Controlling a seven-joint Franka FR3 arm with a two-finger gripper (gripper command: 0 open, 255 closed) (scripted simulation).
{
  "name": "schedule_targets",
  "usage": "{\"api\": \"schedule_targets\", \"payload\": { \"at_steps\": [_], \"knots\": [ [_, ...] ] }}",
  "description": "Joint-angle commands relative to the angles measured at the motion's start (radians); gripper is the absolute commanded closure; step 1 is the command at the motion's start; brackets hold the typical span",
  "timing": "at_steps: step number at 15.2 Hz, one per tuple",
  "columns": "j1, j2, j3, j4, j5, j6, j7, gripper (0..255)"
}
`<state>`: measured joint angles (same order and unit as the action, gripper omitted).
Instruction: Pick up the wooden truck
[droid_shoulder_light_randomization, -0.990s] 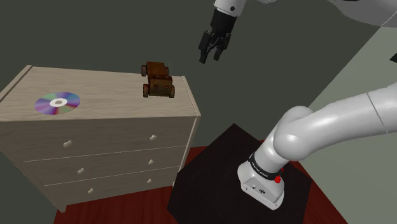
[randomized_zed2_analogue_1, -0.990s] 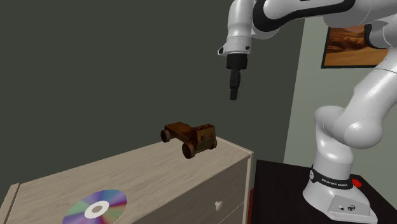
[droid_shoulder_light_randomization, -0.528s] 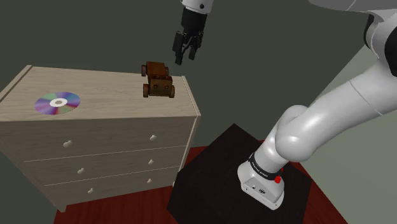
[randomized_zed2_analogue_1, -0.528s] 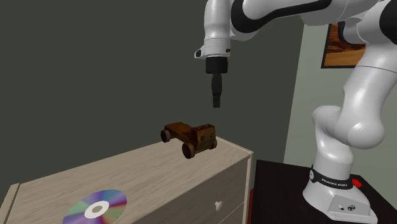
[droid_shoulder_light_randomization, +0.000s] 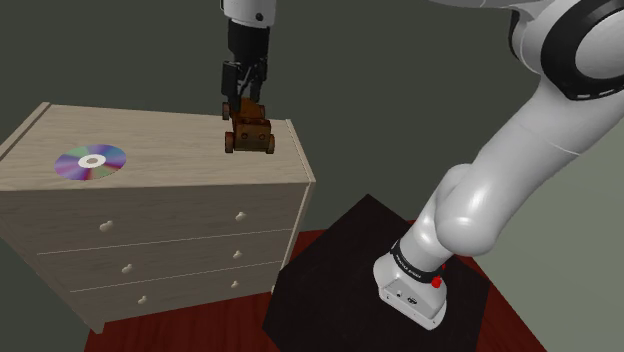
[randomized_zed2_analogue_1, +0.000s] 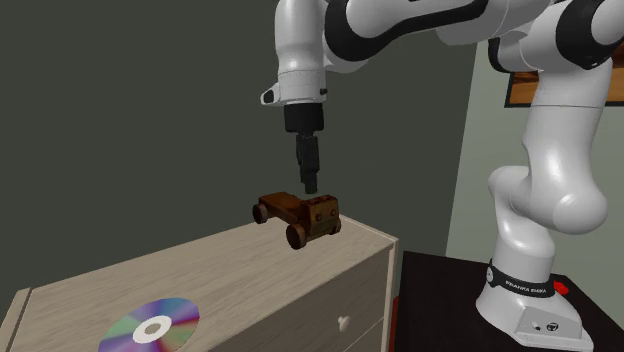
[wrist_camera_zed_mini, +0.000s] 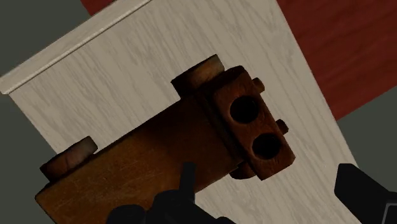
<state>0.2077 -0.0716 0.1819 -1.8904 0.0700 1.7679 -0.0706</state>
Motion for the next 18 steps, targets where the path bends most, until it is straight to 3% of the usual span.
{"api": "schedule_targets", "payload": {
  "at_steps": [1,10,11,18],
  "knots": [
    [0.019,0.054,0.020,0.053,-0.009,-0.009,-0.008,0],
    [0.020,0.065,0.021,-0.036,-0.010,0.091,-0.011,0],
    [0.020,0.065,0.021,-0.035,-0.010,0.090,-0.011,255],
    [0.020,0.065,0.021,-0.034,-0.010,0.089,-0.011,255]
  ]
}}
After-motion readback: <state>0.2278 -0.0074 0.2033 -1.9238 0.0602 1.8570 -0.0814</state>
